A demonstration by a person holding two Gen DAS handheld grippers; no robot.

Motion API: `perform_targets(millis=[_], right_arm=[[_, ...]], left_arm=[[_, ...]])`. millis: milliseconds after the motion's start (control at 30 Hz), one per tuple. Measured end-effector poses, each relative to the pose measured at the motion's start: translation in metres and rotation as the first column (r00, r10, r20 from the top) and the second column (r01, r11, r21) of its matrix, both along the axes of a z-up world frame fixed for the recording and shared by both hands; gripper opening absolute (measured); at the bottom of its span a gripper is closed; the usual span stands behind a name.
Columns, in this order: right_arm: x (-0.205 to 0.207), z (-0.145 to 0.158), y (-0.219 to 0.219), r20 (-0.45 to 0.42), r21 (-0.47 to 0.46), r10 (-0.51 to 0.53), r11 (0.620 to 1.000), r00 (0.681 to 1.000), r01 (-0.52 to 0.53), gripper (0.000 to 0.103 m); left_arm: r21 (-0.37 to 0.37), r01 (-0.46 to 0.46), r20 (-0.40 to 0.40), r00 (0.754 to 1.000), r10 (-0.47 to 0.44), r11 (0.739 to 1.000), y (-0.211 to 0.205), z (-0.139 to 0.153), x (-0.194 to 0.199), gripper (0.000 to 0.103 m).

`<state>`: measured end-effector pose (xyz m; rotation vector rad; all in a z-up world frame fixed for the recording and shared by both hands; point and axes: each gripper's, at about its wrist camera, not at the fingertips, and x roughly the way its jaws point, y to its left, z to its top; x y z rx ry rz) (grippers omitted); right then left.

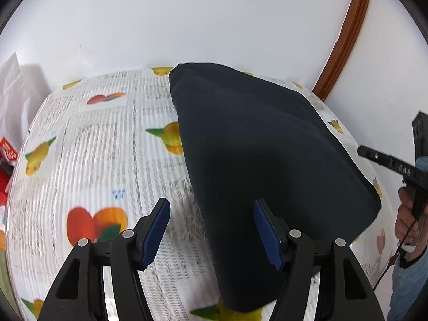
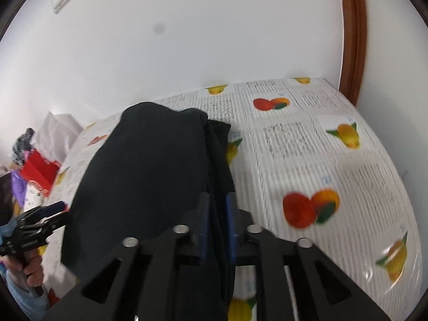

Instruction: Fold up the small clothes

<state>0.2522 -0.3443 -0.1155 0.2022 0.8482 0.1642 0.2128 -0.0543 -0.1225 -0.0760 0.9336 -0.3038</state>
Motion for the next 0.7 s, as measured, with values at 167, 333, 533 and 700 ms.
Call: perform_targets(millis=[167,333,533,700], right_arm=[[-0.014,-0.017,0.008,-0.017,0.015,0.025,1.0,1.0,-0.025,0.03],[-0.015,-0.035,0.011,0.004,-0.004,0.029,1.0,1.0,-0.029,0.004],[-0.035,-0.027,0.002,0.044,0.006,-0.012,1.0,0.999,0.012,0.004],[-0.064,-0.016,-0.003,0.074,-0.031,-0.021,0.999,0.997,0.024,0.005]], left_arm=[[-0.026,-0.001,-0.02,1.0,0.001,1.0,-0.001,-0.004,-0.011,0.062],[-0.021,-0.005,-0.02,1.0,0.004,1.0,-0.002,-0.007,-0.017,0.062],[-0.023,-0.01,-0.013,1.0,0.01,1.0,-0.001,-0.006,-0.025,0.062],[-0.018,0.0,-0.013,1.0,0.0,1.0,-0.003,-0.006,-0.033,0.062]])
